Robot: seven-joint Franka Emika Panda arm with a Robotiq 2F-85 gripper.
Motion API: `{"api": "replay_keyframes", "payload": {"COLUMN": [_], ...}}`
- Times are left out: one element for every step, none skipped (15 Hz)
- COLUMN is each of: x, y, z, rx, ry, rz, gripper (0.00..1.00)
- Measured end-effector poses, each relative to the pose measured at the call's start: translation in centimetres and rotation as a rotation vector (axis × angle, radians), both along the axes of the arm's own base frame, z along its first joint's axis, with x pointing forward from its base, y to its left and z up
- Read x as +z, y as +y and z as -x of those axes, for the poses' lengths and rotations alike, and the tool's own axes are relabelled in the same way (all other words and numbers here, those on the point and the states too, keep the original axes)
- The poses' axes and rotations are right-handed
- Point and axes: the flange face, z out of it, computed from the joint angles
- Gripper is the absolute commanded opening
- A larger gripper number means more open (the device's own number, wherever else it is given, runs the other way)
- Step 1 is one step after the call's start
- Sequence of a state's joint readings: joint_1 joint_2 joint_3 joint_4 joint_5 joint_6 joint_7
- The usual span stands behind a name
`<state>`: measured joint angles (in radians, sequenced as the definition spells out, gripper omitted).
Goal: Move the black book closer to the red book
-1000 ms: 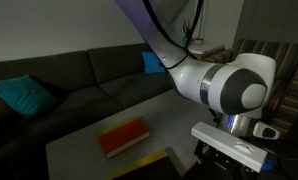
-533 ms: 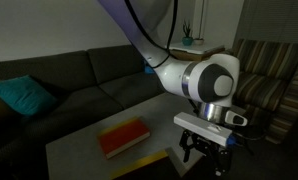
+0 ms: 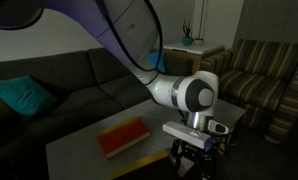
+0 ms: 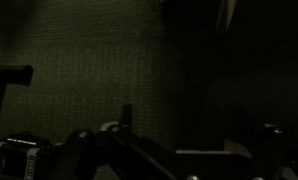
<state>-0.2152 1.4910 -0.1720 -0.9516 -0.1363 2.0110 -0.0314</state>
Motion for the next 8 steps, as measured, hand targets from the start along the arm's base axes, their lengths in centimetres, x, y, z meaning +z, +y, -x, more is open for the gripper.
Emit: {"api": "replay_keyframes", "payload": {"x": [-0.2,-0.2,-0.2,-0.2,-0.2,-0.3,-0.4,-0.7], "y": [0.0,-0.1,-0.2,-0.4,-0.7,-1.0,-1.2,-1.3], "z": [0.3,0.4,0.6,0.7,0.9,1.2,1.7,2.1], "rx": [-0.004,-0.009,-0.016,-0.024,-0.032,-0.042,-0.051,-0.057], "ry": [0.013,0.024,0.031,0.037,0.044,0.054,0.068,0.084], "rz": [0.016,0.031,0.049,0.073,0.099,0.125,0.141,0.144], "gripper": [1.0,1.0,1.0,1.0,1.0,1.0,1.0,1.0]}}
